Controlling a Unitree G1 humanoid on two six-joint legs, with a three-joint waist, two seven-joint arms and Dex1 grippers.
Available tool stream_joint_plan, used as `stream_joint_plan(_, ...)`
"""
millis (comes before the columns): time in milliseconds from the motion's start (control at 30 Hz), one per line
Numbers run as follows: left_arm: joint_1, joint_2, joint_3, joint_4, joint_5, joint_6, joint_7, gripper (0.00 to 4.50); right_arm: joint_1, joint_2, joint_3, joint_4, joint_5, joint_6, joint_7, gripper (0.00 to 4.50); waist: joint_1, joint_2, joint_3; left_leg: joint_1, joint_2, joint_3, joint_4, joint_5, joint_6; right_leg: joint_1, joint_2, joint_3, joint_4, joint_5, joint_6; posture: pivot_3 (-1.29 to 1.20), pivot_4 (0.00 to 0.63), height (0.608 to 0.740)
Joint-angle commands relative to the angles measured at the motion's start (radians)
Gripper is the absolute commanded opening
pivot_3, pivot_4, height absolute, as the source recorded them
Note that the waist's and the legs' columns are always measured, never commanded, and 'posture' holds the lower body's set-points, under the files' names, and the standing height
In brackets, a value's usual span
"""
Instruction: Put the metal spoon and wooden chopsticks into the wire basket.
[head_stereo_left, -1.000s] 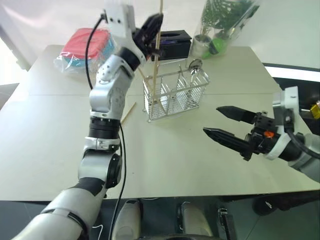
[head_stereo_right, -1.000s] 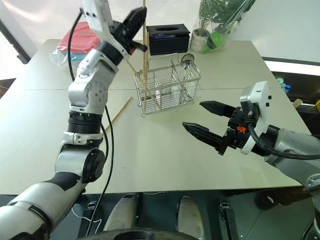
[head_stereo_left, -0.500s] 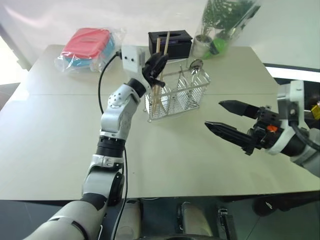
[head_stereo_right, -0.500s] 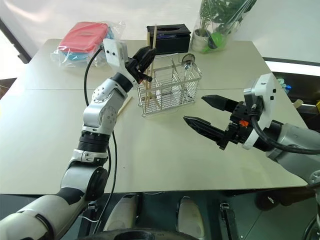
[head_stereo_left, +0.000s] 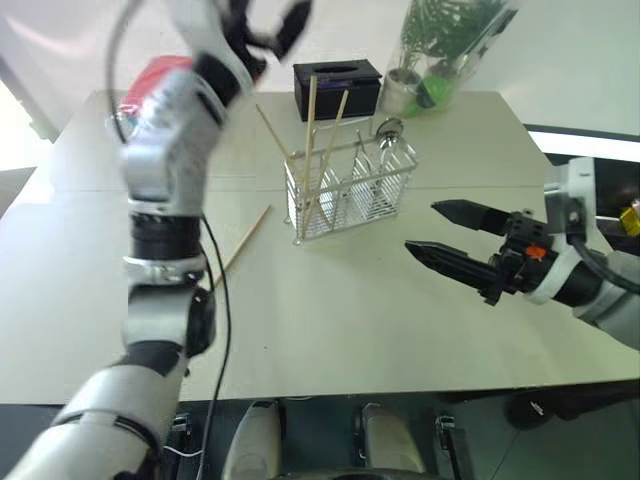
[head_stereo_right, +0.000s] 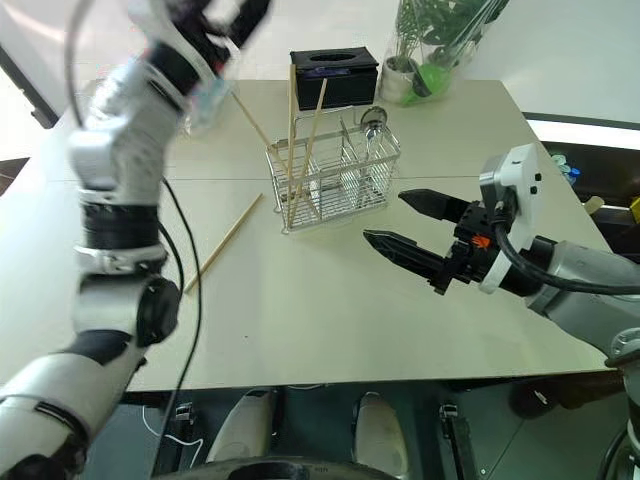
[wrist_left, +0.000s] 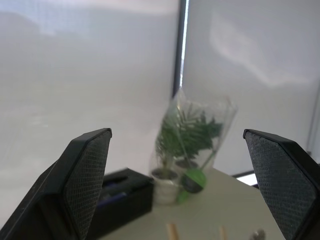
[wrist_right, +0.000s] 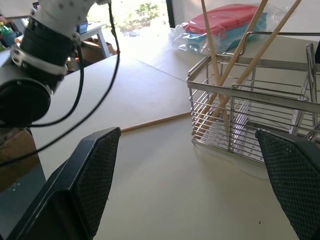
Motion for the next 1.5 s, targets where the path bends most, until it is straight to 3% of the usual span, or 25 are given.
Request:
stream_joint_plan(33,-0.045,0.106,0.026,0.091,0.029,0.085,0.0,4.42,-0.016,0.013,-0.004,-0.003,-0.013,-0.035,0.009,4.5,0.0,0.0,0.0,0.0,0.0,0.0,0.0,0.0,0.0,0.0,0.0,0.0,0.001,0.0,0.0,0.0,0.15,0.71)
stream_joint_plan(167,-0.077,0.233,-0.05,0.258,0.131,0.193,-0.012,4.42,-0.015,0.026,0.011,0.0,-0.032,-0.045,0.014,4.5,0.0,0.0,0.001,0.001,0.0,0.0,0.0,0.0,0.0,0.0,0.0,0.0,0.001,0.0,0.0,0.0,0.15,0.71)
stream_joint_plan(200,-0.082,0.256,-0.083,0.306,0.144,0.296,-0.031,4.42,-0.018,0.029,0.016,0.002,-0.035,-0.046,0.015,4.5,0.001,0.0,0.001,0.001,0.0,0.0,0.0,0.0,0.0,0.0,0.0,0.0,0.001,0.0,0.0,0.0,0.15,0.71)
stream_joint_plan(333,-0.043,0.291,-0.175,0.341,0.128,0.512,-0.196,4.42,-0.029,0.037,0.031,0.011,-0.051,-0.052,0.019,4.5,0.004,-0.002,0.001,-0.002,0.0,0.0,0.0,0.0,0.0,-0.001,0.0,0.0,0.0,0.0,0.0,0.0,0.15,0.71)
stream_joint_plan(633,0.108,0.235,-0.39,0.241,0.202,0.553,-0.337,4.42,-0.03,0.046,0.038,0.01,-0.056,-0.052,0.013,4.5,0.001,-0.002,0.002,-0.004,0.0,0.0,-0.001,0.0,0.0,-0.004,-0.001,0.0,0.001,0.0,-0.001,0.0,0.15,0.71)
stream_joint_plan(833,0.125,0.192,-0.487,0.249,0.274,0.508,-0.356,4.42,0.014,0.028,0.016,-0.022,-0.038,-0.041,0.048,4.5,0.002,-0.002,0.002,-0.004,0.0,0.0,0.0,0.0,0.0,-0.005,-0.001,0.0,0.0,-0.001,-0.001,0.0,0.15,0.71)
stream_joint_plan(1167,0.127,0.14,-0.524,0.328,0.332,0.505,-0.385,4.42,0.076,0.023,-0.009,-0.056,-0.033,-0.054,0.056,4.5,0.002,-0.001,0.002,-0.004,0.0,0.0,0.0,0.0,0.0,-0.005,-0.001,0.0,0.0,-0.001,-0.002,0.0,0.15,0.71)
stream_joint_plan(1267,0.116,0.124,-0.5,0.356,0.333,0.507,-0.376,3.54,0.08,0.021,-0.014,-0.055,-0.031,-0.054,0.061,4.5,0.002,-0.001,0.002,-0.004,0.0,0.0,0.0,0.0,0.0,-0.005,-0.001,0.0,0.0,-0.001,-0.002,0.0,0.15,0.71)
stream_joint_plan(1500,0.106,0.111,-0.449,0.378,0.334,0.522,-0.349,0.03,0.102,-0.001,-0.025,-0.055,-0.053,-0.047,0.102,4.5,0.003,-0.001,0.001,-0.004,0.0,0.0,0.0,0.0,0.0,-0.004,-0.001,0.0,0.0,-0.001,-0.001,0.0,0.15,0.71)
